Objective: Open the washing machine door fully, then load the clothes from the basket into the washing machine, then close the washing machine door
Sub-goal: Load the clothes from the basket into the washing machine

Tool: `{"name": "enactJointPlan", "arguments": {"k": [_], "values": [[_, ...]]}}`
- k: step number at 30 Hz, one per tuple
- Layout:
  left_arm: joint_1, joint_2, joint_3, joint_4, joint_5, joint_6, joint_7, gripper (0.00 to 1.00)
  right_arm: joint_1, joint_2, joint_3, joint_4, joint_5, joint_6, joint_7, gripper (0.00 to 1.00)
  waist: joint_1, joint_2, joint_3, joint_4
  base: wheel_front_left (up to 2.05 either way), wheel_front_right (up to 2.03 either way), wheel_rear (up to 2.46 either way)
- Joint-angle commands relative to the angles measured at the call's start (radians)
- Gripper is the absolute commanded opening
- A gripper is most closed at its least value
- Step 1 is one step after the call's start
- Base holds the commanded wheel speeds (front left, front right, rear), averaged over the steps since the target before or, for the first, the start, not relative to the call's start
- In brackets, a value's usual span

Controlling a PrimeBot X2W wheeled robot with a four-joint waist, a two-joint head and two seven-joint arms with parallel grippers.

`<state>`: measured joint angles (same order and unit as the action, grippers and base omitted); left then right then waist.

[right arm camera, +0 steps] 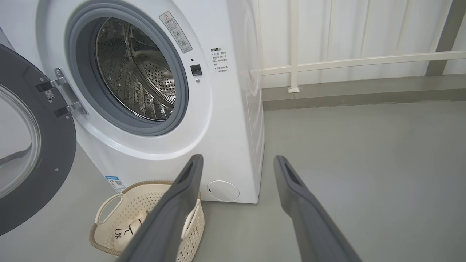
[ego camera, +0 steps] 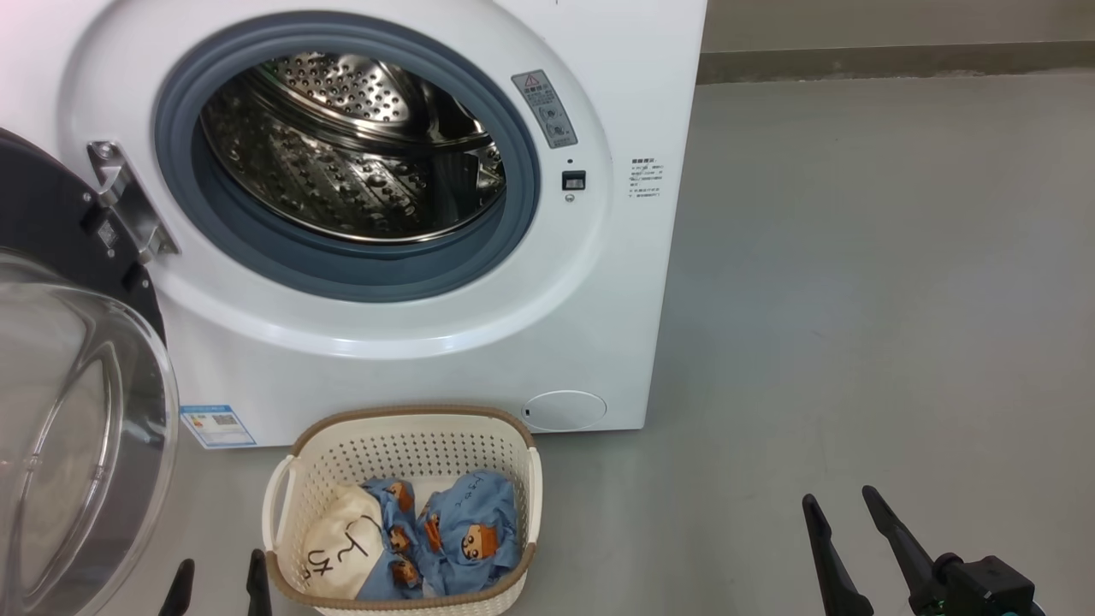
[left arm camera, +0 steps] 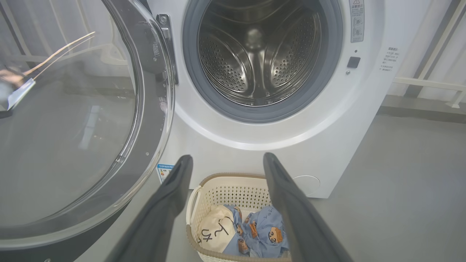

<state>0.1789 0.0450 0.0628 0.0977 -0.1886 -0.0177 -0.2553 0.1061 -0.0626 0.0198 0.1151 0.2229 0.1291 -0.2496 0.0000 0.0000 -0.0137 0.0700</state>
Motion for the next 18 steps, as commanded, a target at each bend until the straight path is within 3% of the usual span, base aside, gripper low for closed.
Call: {"name": "enactJointPlan", "arguments": {"k": [1, 18], "values": [[-0.033, 0.005, 0.026, -0.020, 0.002, -0.001, -0.006, 1.00, -0.024, -0.006, 0.023, -0.020, 0.009, 0.002, -0.012, 1.00, 0.0000, 0.0000, 0.000, 0.000, 0.00, 0.00, 0.00], [-0.069, 0.005, -0.011, -0.017, -0.018, 0.008, -0.006, 1.00, -0.038, -0.009, 0.015, -0.040, 0.009, 0.002, -0.012, 1.00, 0.0000, 0.0000, 0.095, -0.004, 0.00, 0.00, 0.00]]}}
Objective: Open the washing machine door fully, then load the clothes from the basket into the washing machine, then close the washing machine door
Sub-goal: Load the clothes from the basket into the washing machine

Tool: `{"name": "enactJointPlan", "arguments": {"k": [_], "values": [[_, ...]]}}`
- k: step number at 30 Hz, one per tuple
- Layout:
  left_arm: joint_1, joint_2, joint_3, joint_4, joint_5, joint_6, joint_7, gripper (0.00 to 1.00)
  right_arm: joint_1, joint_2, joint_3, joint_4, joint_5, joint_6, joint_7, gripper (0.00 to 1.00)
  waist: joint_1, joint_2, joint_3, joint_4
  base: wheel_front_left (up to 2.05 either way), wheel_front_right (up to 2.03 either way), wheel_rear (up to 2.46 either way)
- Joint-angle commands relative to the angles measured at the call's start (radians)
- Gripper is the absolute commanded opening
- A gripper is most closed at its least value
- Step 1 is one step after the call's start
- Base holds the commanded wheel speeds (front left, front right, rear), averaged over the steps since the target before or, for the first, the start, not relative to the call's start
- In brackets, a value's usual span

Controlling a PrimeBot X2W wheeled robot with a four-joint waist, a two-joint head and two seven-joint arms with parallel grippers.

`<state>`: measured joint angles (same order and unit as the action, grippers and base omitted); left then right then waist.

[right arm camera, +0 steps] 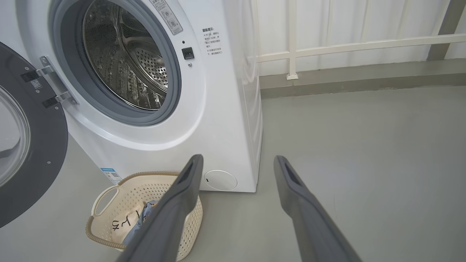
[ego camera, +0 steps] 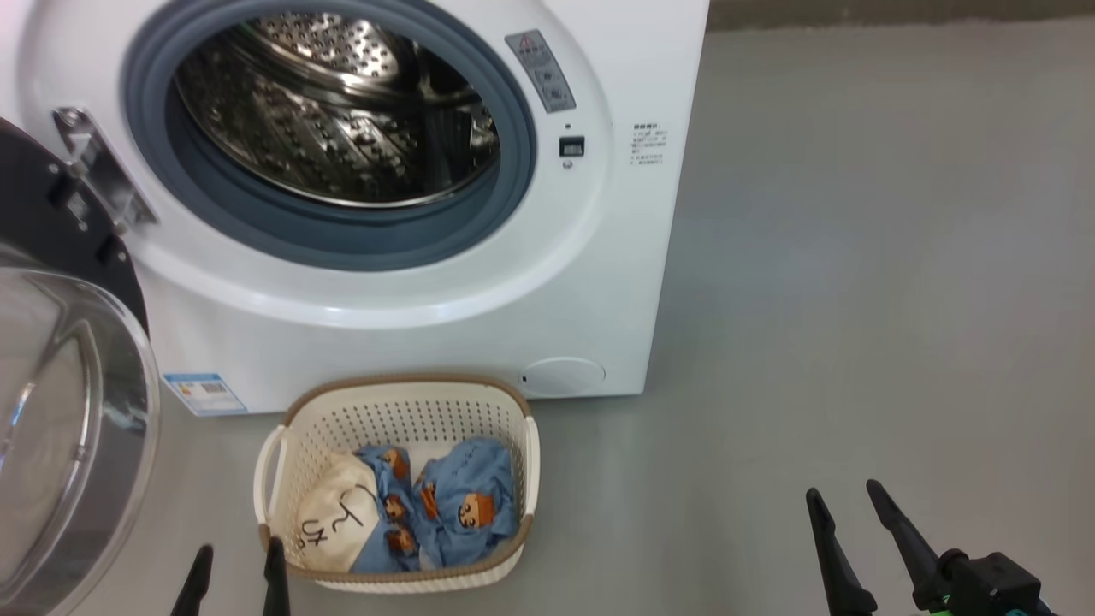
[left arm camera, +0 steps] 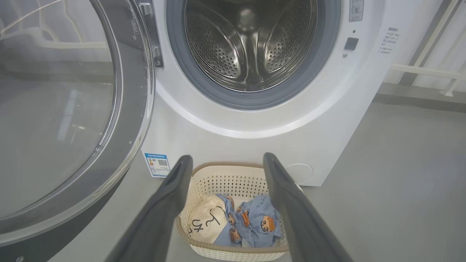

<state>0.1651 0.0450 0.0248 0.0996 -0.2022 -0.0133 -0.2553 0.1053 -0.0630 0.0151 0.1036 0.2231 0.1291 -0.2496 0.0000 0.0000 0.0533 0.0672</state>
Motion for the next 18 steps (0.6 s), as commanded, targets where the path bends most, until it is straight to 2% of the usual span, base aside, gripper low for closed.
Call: {"name": "enactJointPlan", "arguments": {"k": [1, 18], "values": [[-0.063, 0.005, 0.024, -0.018, -0.005, 0.004, -0.006, 1.00, -0.041, -0.009, 0.018, -0.032, 0.008, 0.002, -0.012, 1.00, 0.0000, 0.0000, 0.041, -0.002, 0.00, 0.00, 0.00], [-0.347, 0.005, -0.013, 0.068, 0.003, -0.022, -0.006, 1.00, -0.153, -0.010, 0.021, -0.062, 0.005, 0.002, -0.012, 1.00, 0.0000, 0.0000, 0.357, -0.005, 0.00, 0.00, 0.00]]}}
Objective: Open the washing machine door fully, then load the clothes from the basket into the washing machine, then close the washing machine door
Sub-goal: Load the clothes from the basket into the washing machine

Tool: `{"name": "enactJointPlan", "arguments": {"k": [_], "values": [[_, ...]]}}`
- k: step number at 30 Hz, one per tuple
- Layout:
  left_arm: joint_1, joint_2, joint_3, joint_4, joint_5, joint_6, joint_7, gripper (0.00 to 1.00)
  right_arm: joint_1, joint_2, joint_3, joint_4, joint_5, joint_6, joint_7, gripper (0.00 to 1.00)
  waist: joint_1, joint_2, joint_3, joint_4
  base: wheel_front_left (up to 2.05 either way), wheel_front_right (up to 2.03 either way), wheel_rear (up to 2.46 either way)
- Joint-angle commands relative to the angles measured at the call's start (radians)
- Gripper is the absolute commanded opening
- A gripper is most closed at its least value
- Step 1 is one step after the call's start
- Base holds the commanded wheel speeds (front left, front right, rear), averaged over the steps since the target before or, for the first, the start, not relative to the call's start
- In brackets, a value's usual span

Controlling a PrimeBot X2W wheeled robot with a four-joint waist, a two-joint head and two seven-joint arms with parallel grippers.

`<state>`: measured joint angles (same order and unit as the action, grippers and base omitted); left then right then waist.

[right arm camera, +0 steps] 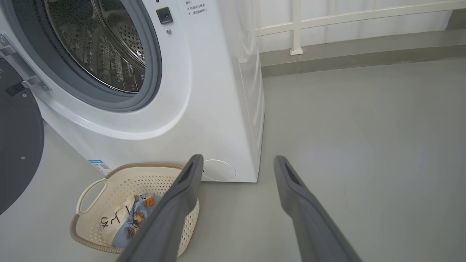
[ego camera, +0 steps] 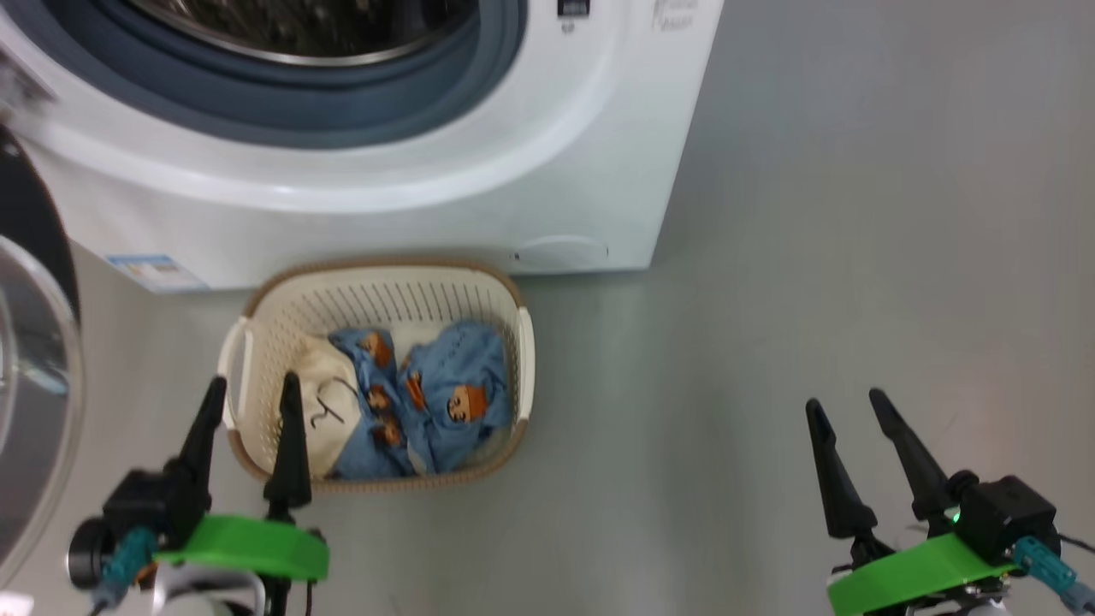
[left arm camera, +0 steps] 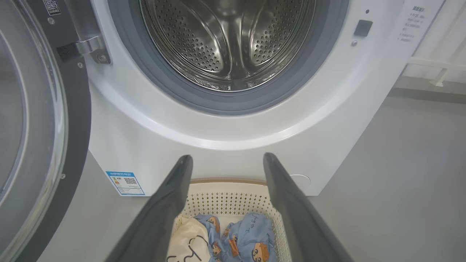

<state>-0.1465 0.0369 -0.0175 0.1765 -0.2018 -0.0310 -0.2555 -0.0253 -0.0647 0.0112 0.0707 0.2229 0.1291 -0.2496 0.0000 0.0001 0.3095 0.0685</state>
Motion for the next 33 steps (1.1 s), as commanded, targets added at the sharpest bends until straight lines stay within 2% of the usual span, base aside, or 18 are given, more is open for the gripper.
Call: {"name": "enactJointPlan", "arguments": {"k": [1, 12, 19, 33], "values": [[-0.056, 0.013, 0.029, 0.003, 0.000, -0.006, -0.006, 1.00, -0.030, -0.009, 0.025, -0.032, 0.005, 0.002, -0.012, 1.00, 0.0000, -0.0001, 0.119, -0.009, 0.00, 0.00, 0.00], [-0.275, 0.014, 0.024, 0.182, 0.006, -0.030, -0.006, 1.00, -0.086, -0.021, 0.021, -0.060, -0.003, 0.002, -0.012, 1.00, 0.0000, -0.0001, 0.295, -0.027, 0.00, 0.00, 0.00], [-0.430, 0.045, 0.026, 0.376, 0.025, -0.044, -0.006, 1.00, -0.111, -0.023, 0.012, -0.086, -0.007, 0.002, -0.012, 1.00, 0.0000, -0.0001, 0.408, -0.043, 0.00, 0.00, 0.00], [-0.724, 0.118, 0.002, 0.833, 0.057, -0.008, 0.058, 1.00, -0.139, -0.027, -0.008, -0.124, -0.007, 0.002, -0.012, 1.00, 0.0000, -0.0001, 0.577, -0.058, 0.00, 0.00, 0.00]]}}
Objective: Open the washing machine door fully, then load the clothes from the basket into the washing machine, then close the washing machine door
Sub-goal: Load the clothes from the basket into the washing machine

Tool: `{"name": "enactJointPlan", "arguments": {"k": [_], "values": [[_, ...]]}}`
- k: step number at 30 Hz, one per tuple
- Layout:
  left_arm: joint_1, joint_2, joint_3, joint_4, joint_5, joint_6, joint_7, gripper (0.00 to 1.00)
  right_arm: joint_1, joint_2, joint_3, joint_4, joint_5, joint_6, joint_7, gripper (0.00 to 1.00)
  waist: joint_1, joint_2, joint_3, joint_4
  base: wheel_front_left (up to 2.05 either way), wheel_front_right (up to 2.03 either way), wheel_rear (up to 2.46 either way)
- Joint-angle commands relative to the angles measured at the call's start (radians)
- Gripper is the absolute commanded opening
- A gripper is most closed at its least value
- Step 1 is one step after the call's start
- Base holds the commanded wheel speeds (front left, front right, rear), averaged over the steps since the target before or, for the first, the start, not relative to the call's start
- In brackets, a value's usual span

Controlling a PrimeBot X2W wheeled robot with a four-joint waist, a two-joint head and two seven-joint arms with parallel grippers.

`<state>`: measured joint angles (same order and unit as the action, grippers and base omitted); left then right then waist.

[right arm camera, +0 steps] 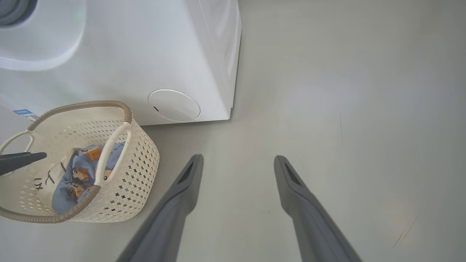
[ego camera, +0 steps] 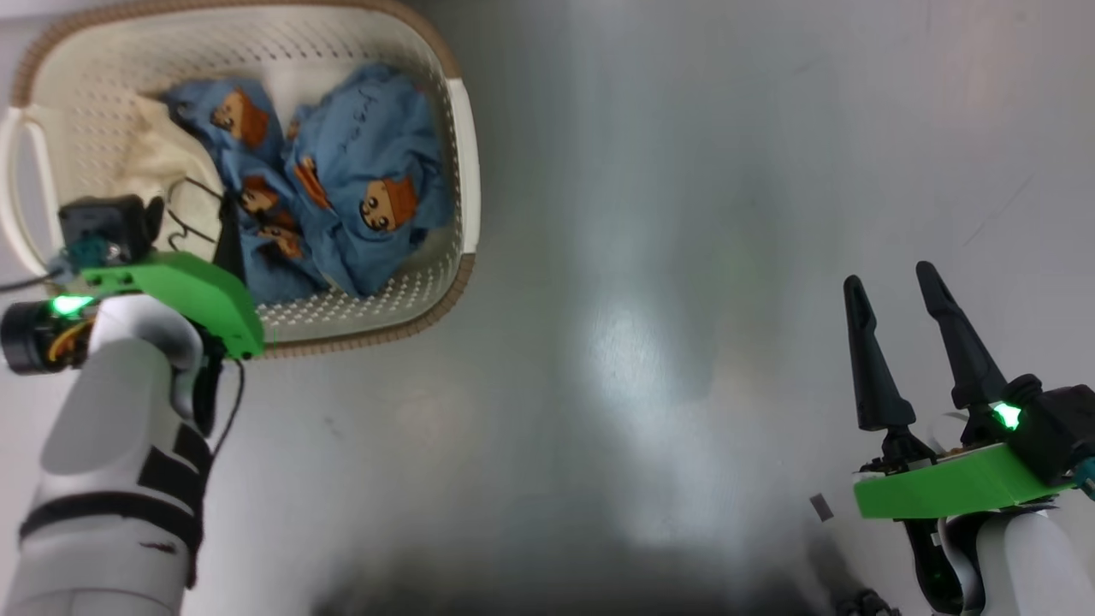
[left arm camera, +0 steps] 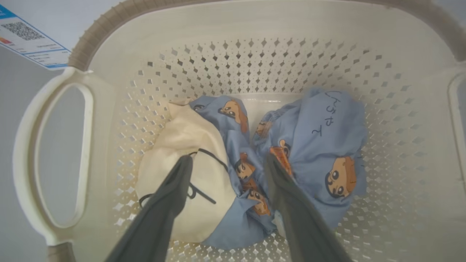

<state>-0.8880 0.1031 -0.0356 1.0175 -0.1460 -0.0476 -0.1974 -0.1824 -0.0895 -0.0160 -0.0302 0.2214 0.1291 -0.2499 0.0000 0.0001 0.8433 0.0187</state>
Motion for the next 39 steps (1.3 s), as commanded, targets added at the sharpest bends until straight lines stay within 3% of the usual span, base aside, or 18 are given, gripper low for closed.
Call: {"name": "enactJointPlan", "arguments": {"k": [1, 17, 31, 32, 33, 34, 39], "values": [[0.002, 0.058, 0.018, 0.019, 0.004, 0.013, 0.008, 1.00, 0.017, -0.002, 0.017, -0.026, -0.005, 0.002, -0.012, 1.00, 0.0000, -0.0001, 0.053, -0.009, 0.00, 0.00, 0.00], [-0.172, 0.088, -0.031, 0.206, 0.028, 0.042, 0.035, 1.00, 0.012, 0.000, 0.010, -0.054, -0.010, 0.002, -0.012, 1.00, 0.0000, -0.0001, 0.144, -0.013, 0.00, 0.00, 0.00], [-0.249, 0.106, -0.064, 0.259, 0.032, 0.077, 0.163, 1.00, 0.025, -0.004, 0.009, -0.062, -0.008, 0.002, -0.012, 1.00, 0.0000, -0.0001, 0.183, -0.037, 0.00, 0.00, 0.00], [-0.252, 0.105, -0.066, 0.260, 0.031, 0.075, 0.165, 0.75, 0.024, -0.004, 0.008, -0.061, -0.007, 0.002, -0.012, 1.00, 0.0000, -0.0001, 0.184, -0.036, 0.00, 0.00, 0.00], [-0.253, 0.104, -0.067, 0.261, 0.029, 0.070, 0.165, 0.16, 0.024, -0.004, 0.008, -0.061, -0.007, 0.002, -0.012, 1.00, 0.0000, -0.0001, 0.184, -0.036, 0.00, 0.00, 0.00], [-0.253, 0.101, -0.068, 0.262, 0.026, 0.068, 0.166, 0.00, 0.022, -0.003, 0.008, -0.060, -0.006, 0.002, -0.012, 1.00, 0.0000, -0.0001, 0.183, -0.036, 0.00, 0.00, 0.00], [-0.230, 0.095, -0.074, 0.266, 0.016, 0.061, 0.134, 0.00, 0.002, 0.000, 0.010, -0.059, -0.001, 0.002, -0.012, 1.00, 0.0000, -0.0001, 0.157, -0.037, 0.00, 0.00, 0.00]]}}
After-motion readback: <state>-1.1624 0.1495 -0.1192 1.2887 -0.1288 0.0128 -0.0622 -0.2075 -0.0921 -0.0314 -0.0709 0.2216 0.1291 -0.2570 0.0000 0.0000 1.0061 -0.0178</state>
